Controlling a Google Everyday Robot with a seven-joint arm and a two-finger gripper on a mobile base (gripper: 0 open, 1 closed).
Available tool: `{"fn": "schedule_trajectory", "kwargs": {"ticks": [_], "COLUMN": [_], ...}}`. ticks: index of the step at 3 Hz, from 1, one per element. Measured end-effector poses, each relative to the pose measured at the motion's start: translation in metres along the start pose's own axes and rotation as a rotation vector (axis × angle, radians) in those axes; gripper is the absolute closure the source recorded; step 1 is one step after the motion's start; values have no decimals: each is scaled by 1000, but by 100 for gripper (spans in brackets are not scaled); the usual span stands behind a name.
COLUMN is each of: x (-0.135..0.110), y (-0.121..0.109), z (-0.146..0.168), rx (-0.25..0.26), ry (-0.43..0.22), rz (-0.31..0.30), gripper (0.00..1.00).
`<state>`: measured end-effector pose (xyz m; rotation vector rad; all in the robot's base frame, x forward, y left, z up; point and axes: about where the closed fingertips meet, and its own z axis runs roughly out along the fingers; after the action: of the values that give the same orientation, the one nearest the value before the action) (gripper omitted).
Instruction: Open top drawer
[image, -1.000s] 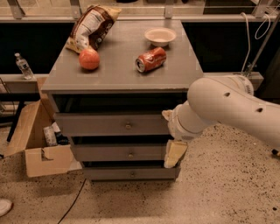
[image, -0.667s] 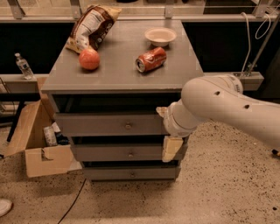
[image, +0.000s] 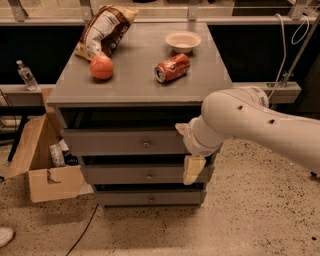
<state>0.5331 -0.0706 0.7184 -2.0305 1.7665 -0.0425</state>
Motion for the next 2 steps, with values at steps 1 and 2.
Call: {"fn": "schedule_trajectory", "kwargs": {"ticks": [1, 2], "x": [9, 22], "y": [-15, -39], "z": [34, 64], "rx": [-3, -4], "ry": [32, 68], "rz": [-48, -87], "gripper": [0, 0]}}
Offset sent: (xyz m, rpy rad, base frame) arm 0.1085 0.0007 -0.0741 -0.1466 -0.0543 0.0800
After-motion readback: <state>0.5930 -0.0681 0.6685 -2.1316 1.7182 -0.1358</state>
